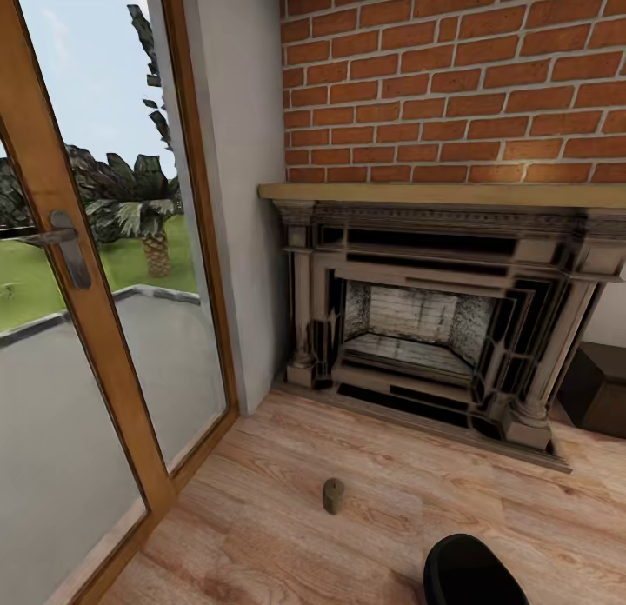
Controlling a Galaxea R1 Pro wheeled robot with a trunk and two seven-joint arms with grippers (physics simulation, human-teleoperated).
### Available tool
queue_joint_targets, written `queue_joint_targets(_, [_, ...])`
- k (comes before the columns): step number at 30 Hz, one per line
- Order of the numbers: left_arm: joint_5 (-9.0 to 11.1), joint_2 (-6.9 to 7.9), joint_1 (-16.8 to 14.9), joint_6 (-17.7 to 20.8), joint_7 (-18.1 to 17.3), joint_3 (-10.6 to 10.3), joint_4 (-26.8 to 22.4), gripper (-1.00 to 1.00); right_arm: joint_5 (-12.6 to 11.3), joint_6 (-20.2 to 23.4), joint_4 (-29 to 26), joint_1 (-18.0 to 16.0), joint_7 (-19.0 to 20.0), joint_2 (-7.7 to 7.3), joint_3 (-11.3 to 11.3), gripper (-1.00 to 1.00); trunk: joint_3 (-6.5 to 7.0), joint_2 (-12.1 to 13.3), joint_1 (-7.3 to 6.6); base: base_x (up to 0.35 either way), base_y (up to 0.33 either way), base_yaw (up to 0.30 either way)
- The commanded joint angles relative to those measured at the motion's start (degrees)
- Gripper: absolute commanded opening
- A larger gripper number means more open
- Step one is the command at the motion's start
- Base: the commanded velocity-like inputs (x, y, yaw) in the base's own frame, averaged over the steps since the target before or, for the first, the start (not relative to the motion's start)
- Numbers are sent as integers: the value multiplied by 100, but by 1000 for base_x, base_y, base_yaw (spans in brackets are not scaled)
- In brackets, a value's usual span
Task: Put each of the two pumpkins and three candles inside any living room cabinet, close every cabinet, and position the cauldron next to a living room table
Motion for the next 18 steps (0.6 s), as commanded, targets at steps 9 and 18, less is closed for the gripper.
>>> queue_joint_targets(9, [15,-41,15,90,17,24,-103,100,-14,-15,-9,-91,71,-10,-14,100,-3,-3,0,0,0,0])
queue_joint_targets(18, [18,-57,19,88,35,27,-289,100,-6,-217,8,-114,70,-9,-18,100,4,-3,0,0,0,-142])
